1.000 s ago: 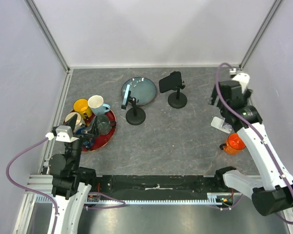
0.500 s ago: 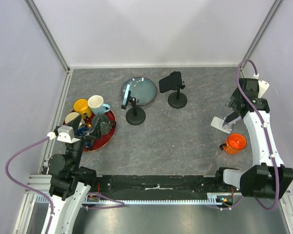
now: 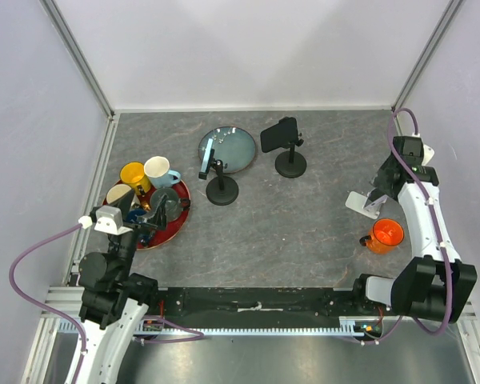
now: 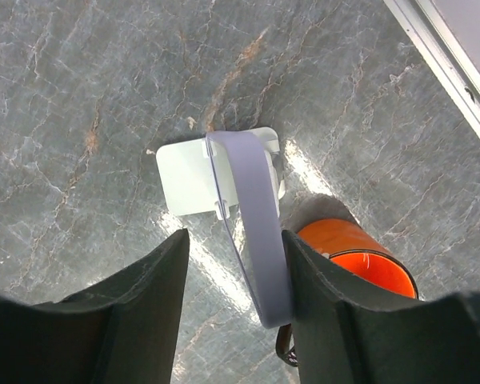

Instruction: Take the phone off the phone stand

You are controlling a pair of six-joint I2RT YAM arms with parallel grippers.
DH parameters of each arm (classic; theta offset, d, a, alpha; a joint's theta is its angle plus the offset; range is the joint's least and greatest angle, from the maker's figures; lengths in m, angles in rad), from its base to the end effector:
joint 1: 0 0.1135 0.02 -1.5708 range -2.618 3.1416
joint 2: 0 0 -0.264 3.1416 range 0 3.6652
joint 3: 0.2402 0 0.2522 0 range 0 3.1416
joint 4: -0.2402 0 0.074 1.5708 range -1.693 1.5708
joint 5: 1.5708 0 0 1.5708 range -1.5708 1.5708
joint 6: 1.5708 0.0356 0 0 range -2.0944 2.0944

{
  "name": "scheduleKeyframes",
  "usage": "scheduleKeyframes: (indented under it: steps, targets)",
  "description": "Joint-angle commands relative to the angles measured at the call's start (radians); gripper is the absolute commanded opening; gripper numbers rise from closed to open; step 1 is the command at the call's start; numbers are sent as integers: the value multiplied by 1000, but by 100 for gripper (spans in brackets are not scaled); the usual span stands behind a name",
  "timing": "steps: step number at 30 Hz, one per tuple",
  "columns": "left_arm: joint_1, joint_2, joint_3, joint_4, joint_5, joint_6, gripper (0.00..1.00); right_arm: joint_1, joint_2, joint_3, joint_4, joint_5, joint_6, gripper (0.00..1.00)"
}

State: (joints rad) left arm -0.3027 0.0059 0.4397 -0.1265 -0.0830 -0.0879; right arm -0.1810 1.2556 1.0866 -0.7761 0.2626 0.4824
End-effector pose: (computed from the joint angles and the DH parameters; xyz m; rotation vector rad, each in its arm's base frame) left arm 0.0557 -0.0143 0.3056 0.0644 1.2680 -0.2845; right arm 0.2474 -0.0547 0.2946 0.9074 2.3092 -0.2033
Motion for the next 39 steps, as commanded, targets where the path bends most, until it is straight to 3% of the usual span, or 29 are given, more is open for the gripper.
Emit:
scheduleKeyframes:
  steps: [1, 10, 14, 26, 29, 33, 37, 39]
  targets:
    - [-6, -96, 27, 13, -21, 37, 92, -3, -44, -11, 35, 4, 15, 54]
    - [-9, -93, 22, 21, -14, 42, 92, 40, -139, 9, 0, 209, 1, 26]
    - [-9, -92, 21, 21, -12, 43, 92, 98, -199, 45, -11, 334, -25, 0]
    - [-9, -72, 19, 21, -8, 47, 91, 202, -297, 59, 72, 356, -108, 0]
    - [-9, -66, 19, 22, -6, 47, 91, 224, -344, 47, 155, 226, -174, 0]
    - [-9, -60, 21, 15, -6, 47, 91, 241, -358, 12, 271, -78, -231, 0]
    - [-10, -53, 22, 8, -6, 47, 91, 258, -309, -72, 389, -545, -213, 0]
    - [-9, -46, 25, 4, -8, 45, 91, 281, -285, -108, 483, -690, -164, 0]
